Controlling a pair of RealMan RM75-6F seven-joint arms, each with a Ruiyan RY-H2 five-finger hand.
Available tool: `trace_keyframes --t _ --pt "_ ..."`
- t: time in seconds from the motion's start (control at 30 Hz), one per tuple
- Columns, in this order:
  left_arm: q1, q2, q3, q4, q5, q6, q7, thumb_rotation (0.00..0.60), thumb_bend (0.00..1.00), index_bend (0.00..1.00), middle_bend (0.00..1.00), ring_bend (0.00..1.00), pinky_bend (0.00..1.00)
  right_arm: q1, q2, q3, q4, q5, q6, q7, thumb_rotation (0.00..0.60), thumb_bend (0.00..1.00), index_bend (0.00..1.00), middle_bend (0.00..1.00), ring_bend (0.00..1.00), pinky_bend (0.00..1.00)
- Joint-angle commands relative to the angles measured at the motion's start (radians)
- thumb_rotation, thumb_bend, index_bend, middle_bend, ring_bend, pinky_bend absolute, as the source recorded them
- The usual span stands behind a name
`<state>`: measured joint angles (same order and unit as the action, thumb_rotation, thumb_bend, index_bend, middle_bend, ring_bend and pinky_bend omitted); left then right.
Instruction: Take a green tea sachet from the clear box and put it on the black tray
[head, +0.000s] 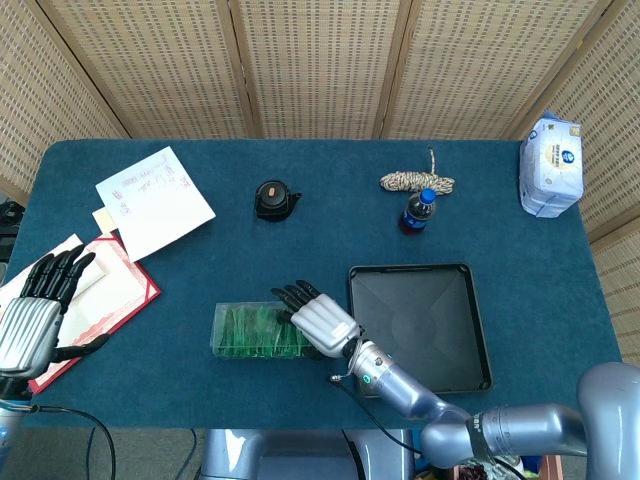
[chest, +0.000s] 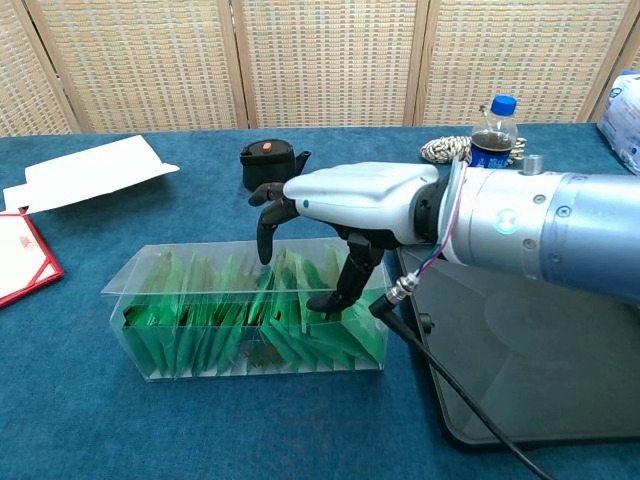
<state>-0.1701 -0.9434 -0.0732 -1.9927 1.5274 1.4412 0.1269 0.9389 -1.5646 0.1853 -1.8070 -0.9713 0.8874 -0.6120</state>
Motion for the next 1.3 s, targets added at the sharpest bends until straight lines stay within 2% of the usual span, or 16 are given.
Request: trace_keyframes --t 0.03,0.17,0.33,0.57,0.73,0.8,0.87,0.93,1.13,1.3 --pt "0.001 0.003 0.0 0.0 0.0 0.003 -0.007 0.6 0.07 0.0 0.0 0.0 0.0 0.007 -0.019 0.006 0.011 -0.011 0.02 0.01 0.6 0.5 0.37 0.0 0.0 0.01" --pt "0.001 0.006 0.0 0.001 -0.001 0.003 -0.014 0.6 0.07 0.0 0.0 0.0 0.0 0.012 -0.029 0.017 0.023 -0.013 0.033 0.024 0.6 0.55 0.39 0.0 0.0 0.01" --pt "0.0 0.014 -0.002 0.005 -0.005 0.002 -0.035 0.6 0.07 0.0 0.0 0.0 0.0 0.032 -0.023 0.06 0.024 0.021 0.052 0.029 0.6 0.58 0.4 0.0 0.0 0.01" --pt "-0.002 0.025 -0.006 0.013 -0.013 -0.002 -0.067 0.6 0.07 0.0 0.0 0.0 0.0 0.067 -0.013 0.112 0.016 0.114 0.079 0.011 0.6 0.58 0.4 0.0 0.0 0.01" --pt "-0.004 0.032 -0.009 0.017 -0.022 -0.007 -0.084 0.6 0.07 0.0 0.0 0.0 0.0 0.116 -0.049 0.156 0.061 0.215 0.115 -0.028 0.6 0.58 0.4 0.0 0.0 0.01" --pt "-0.003 0.033 -0.009 0.02 -0.026 -0.006 -0.087 0.6 0.07 0.0 0.0 0.0 0.0 0.136 -0.064 0.17 0.08 0.245 0.125 -0.04 0.6 0.58 0.34 0.0 0.0 0.01" --pt "-0.003 0.033 -0.011 0.021 -0.033 -0.007 -0.085 0.6 0.07 0.0 0.0 0.0 0.0 0.152 -0.078 0.181 0.103 0.254 0.13 -0.039 0.6 0.58 0.21 0.0 0.0 0.02" --pt "-0.005 0.033 -0.013 0.023 -0.041 -0.01 -0.086 0.6 0.07 0.0 0.0 0.0 0.0 0.167 -0.098 0.195 0.137 0.249 0.145 -0.034 0.6 0.57 0.15 0.0 0.0 0.03" --pt "-0.011 0.032 -0.018 0.029 -0.06 -0.021 -0.089 0.6 0.07 0.0 0.0 0.0 0.0 0.189 -0.145 0.215 0.217 0.226 0.202 -0.025 0.6 0.52 0.11 0.0 0.0 0.04" --pt "-0.018 0.027 -0.02 0.03 -0.068 -0.031 -0.082 0.6 0.07 0.0 0.0 0.0 0.0 0.2 -0.175 0.205 0.281 0.231 0.203 -0.032 0.6 0.5 0.11 0.0 0.0 0.05"
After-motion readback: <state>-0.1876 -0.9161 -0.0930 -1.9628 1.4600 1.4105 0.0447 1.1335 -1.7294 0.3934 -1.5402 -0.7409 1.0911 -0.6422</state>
